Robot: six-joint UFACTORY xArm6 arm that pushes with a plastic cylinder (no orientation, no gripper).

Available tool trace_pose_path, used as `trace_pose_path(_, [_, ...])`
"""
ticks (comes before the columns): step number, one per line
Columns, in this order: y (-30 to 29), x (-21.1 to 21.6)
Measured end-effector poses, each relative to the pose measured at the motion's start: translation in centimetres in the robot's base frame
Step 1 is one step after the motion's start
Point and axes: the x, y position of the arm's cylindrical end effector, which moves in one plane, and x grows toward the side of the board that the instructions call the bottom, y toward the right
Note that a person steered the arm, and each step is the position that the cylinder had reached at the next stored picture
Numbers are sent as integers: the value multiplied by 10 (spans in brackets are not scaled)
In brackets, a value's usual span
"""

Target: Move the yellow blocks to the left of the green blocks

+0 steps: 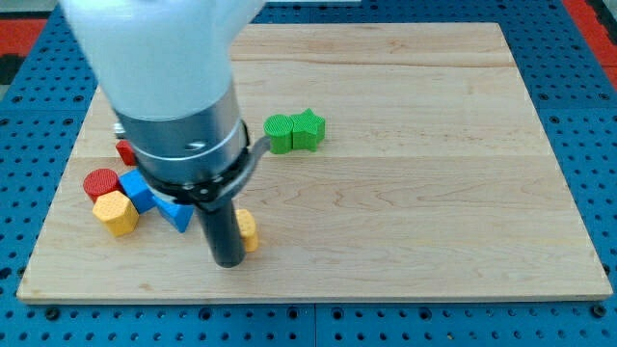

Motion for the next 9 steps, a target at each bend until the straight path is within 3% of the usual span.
trace_pose_path(3, [4,-106])
trace_pose_path(6, [30,-150])
trace_pose_path(8, [79,-55])
trace_pose_path(9, [19,0])
